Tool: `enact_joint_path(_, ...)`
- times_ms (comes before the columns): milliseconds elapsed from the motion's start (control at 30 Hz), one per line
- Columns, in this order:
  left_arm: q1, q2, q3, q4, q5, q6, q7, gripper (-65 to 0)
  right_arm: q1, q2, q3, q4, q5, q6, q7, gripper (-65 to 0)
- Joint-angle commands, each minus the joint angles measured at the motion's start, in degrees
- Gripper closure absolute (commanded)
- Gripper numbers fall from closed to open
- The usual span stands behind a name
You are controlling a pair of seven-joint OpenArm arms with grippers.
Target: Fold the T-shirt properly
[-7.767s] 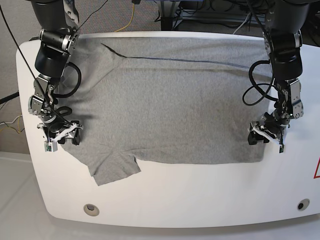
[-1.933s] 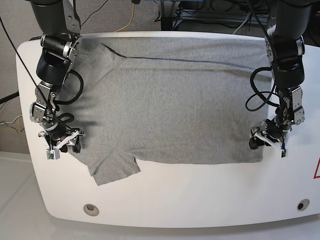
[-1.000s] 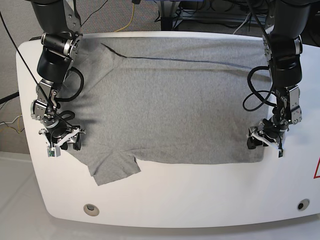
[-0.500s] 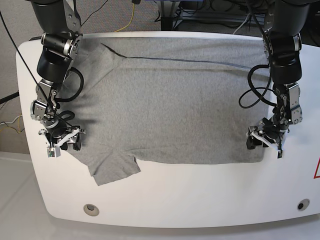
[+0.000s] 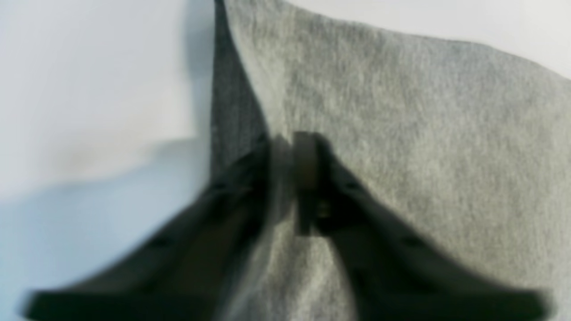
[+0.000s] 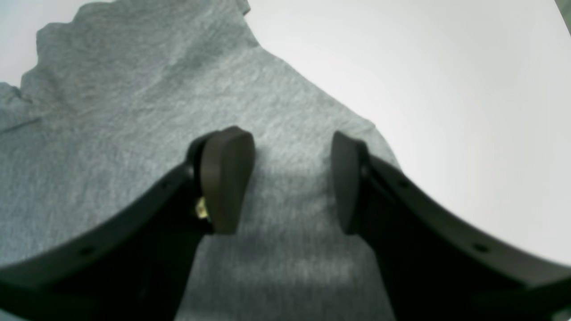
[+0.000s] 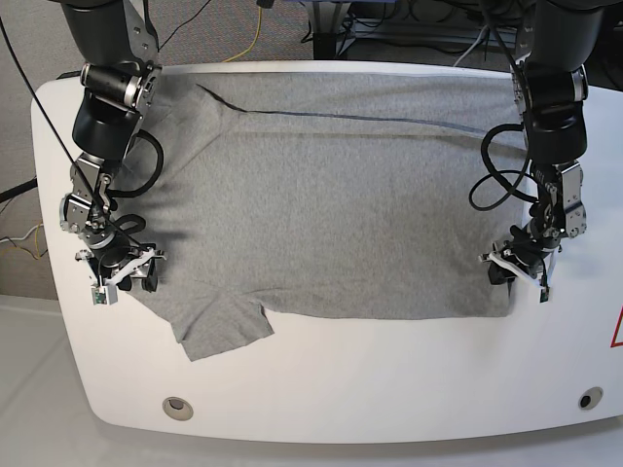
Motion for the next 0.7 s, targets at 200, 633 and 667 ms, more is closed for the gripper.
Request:
enact_joint_path(200,-1.93,-0.60,-0.18,1.12,-0.35,0.41,0.26,-36.6,1.45,0.99,0.24,1.21,0.50,-0.20,0.98,-31.4)
enact_joint_path(633,-1.83,-0.62,-0.01,0.88,-0.42,2.27,0.74,-46.1,1.28,1.12,0.34,0.80,0.55,-0.21,0.89,-31.4)
enact_joint_path(667,-1.85,-0.59,-0.01,0.85,-0.44,2.33,0.71,-46.3,1.25,1.12,0.37,0.83,0.53,-0.17,0.88,-31.4)
